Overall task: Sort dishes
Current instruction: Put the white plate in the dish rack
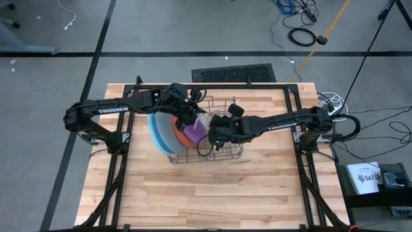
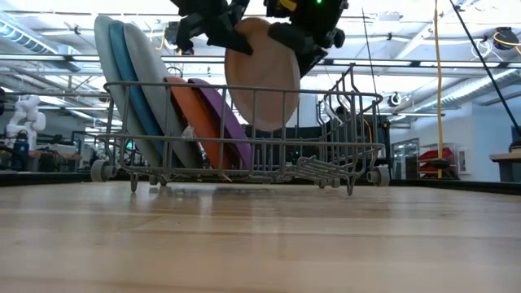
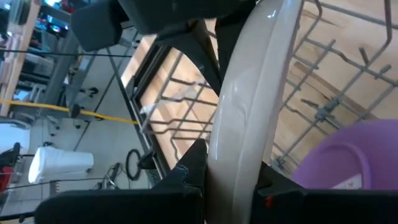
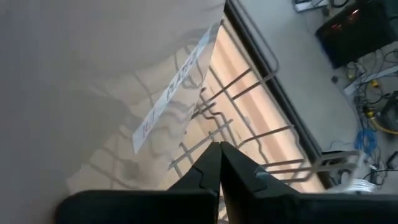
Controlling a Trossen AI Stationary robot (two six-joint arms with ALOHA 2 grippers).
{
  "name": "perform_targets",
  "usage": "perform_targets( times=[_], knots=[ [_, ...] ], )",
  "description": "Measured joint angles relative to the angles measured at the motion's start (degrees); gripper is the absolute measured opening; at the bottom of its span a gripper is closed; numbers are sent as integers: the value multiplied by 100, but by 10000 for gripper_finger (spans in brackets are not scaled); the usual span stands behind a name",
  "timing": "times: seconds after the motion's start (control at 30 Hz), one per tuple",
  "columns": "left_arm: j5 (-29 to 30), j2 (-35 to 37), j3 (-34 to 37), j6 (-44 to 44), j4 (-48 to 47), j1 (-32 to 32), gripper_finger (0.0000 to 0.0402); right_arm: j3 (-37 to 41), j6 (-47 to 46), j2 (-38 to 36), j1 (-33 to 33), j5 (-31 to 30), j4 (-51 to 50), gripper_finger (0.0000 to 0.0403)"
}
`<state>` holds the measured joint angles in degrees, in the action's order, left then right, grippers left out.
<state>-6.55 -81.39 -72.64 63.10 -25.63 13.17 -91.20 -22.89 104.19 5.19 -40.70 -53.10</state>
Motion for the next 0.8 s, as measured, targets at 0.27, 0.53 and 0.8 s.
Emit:
perform_targets(
  times=[0.27,0.53,0.8],
  knots=[
    [110,-234,0,-61,77,-10,73,2,263,124,-74,204,420,0],
    [169,-476,-9,-59,133,-16,89,2,288,135,-80,359,598,0],
    [381,-473,-13,226,-129,-9,41,2,306,133,-74,360,589,0]
  ],
)
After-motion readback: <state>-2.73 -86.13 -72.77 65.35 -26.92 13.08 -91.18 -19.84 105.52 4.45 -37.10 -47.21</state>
